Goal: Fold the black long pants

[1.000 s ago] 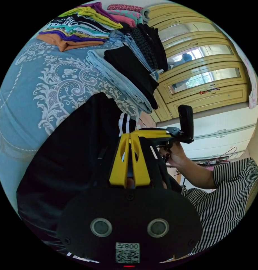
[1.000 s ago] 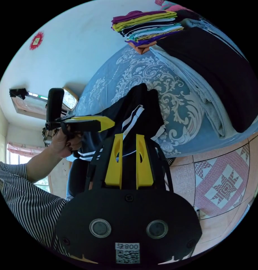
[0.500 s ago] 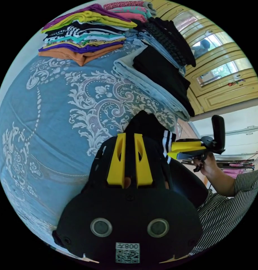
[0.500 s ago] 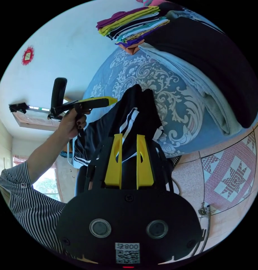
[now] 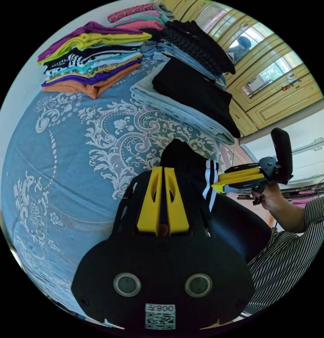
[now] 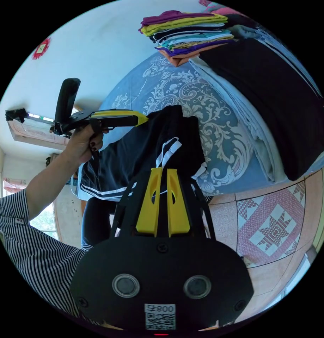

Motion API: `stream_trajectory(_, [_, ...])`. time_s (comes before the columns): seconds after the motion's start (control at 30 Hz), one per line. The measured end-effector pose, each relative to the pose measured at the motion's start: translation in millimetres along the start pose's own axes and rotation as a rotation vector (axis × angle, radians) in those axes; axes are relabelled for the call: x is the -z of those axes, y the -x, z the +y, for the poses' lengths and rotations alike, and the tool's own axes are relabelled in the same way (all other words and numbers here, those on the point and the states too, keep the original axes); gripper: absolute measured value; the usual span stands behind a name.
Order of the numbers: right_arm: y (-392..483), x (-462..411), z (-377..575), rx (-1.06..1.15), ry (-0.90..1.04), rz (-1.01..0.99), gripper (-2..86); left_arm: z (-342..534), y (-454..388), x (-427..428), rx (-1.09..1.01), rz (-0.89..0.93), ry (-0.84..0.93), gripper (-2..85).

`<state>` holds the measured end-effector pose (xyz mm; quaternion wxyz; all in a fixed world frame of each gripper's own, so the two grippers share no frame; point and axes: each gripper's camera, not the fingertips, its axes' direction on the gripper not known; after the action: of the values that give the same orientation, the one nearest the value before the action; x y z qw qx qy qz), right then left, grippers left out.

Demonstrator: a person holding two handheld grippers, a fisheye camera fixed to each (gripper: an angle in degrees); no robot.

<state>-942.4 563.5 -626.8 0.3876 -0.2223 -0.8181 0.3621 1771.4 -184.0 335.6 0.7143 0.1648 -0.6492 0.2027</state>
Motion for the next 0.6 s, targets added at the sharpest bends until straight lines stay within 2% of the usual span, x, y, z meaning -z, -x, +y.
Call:
stream_trajectory(0.27, [12, 22, 12, 0.069, -0.04, 0.03, 1.7, 5, -28, 28, -0.043, 0.0, -0.076, 1.2])
stream_trajectory(0.6, [-1, 18, 20, -0.001, -0.036, 0.021, 1.3, -6, -25, -39, -0.031, -0.008, 0.046, 0.9])
